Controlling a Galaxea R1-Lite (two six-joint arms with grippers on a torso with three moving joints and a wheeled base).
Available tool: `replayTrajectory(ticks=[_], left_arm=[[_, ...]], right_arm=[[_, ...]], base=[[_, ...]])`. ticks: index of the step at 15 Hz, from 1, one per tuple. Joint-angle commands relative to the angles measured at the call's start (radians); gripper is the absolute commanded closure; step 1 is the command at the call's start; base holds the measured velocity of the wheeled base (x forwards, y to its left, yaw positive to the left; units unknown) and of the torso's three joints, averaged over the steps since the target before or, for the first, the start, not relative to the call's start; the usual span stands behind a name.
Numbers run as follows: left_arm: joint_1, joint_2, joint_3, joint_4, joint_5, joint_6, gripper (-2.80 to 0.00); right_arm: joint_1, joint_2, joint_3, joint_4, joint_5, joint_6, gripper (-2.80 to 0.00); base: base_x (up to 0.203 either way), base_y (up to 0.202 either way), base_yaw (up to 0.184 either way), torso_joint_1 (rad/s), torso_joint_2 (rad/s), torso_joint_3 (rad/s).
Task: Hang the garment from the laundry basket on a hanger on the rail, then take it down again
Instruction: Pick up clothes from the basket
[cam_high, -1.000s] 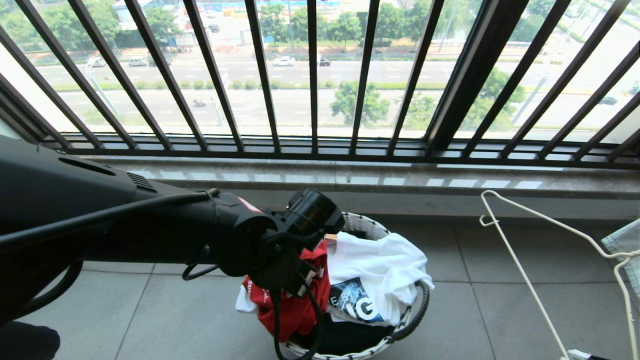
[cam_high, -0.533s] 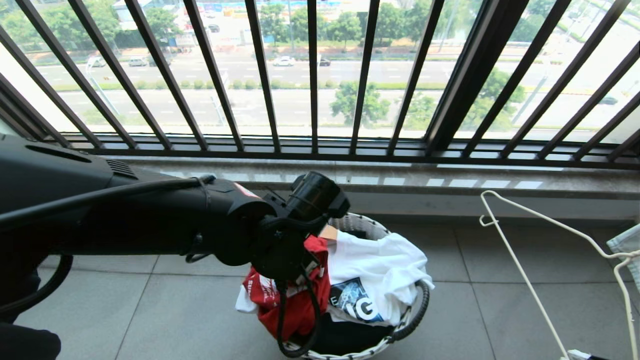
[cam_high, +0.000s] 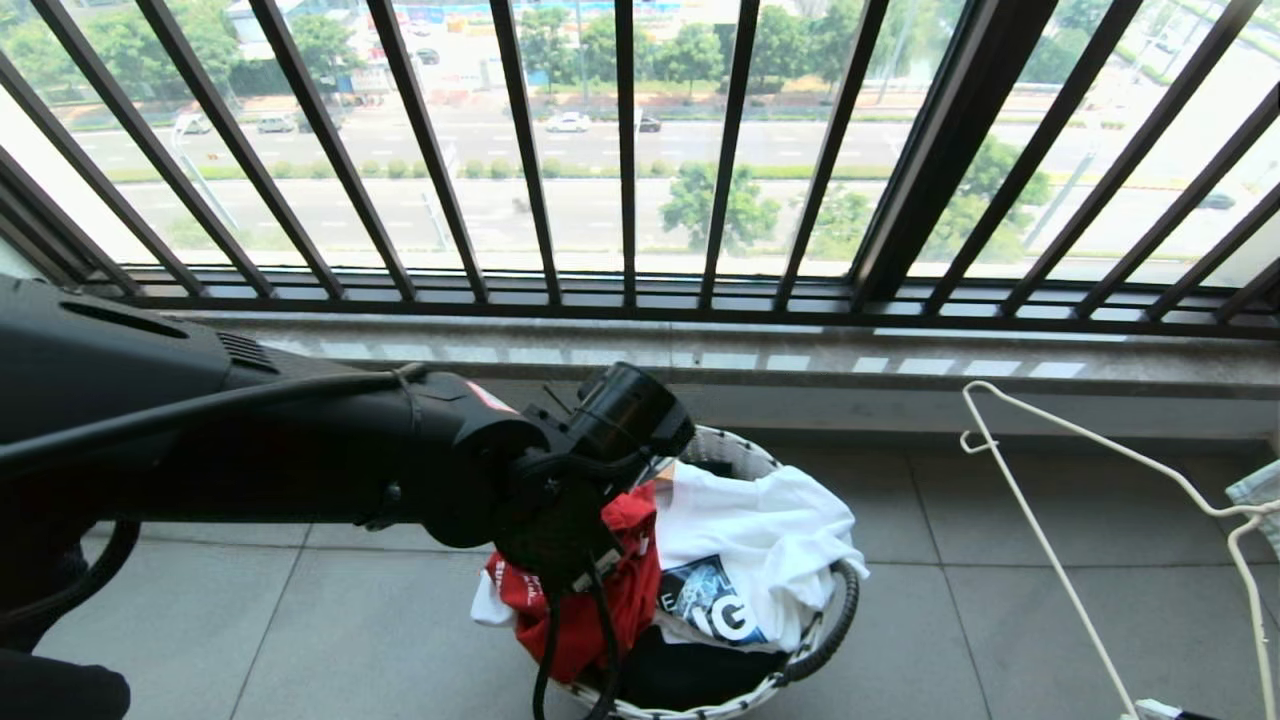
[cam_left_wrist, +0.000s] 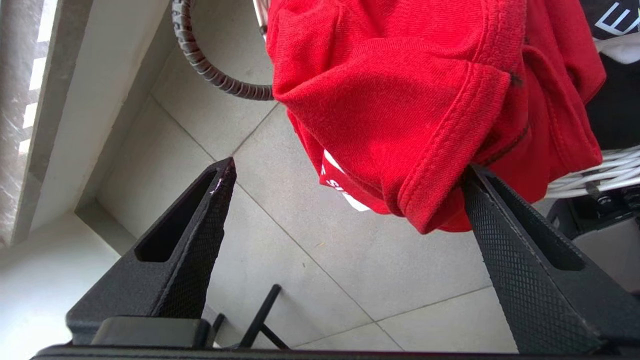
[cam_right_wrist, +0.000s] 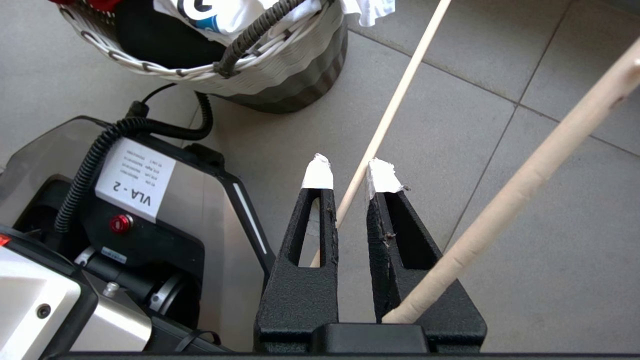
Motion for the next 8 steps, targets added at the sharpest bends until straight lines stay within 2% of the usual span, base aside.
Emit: replayTrajectory(ticks=[1, 2, 4, 8], left_arm=[[0.0, -0.04, 0.022, -0.001, -0.001, -0.003, -2.8], [-0.005, -0.064, 0.023, -0.003, -0.004, -0.007, -2.8], [-0.04, -0.106, 0.023, -0.003, -0.005, -0.055, -2.8], [-0.076, -0.121, 0.053, 0.0, -0.006, -0.068, -2.8]], right_arm=[[0.0, 0.001, 0.0, -0.001, 0.002, -0.002, 0.0], [0.0, 0.001, 0.0, -0.001, 0.002, -0.002, 0.0], [0.0, 0.001, 0.0, -0.001, 0.002, -0.002, 0.0], [0.0, 0.001, 0.0, -0.001, 0.002, -0.002, 0.0]], base=[[0.0, 0.0, 0.0, 0.0, 0.0, 0.0], [0.0, 0.0, 0.0, 0.0, 0.0, 0.0], [0.0, 0.0, 0.0, 0.0, 0.0, 0.0], [0.0, 0.0, 0.0, 0.0, 0.0, 0.0]])
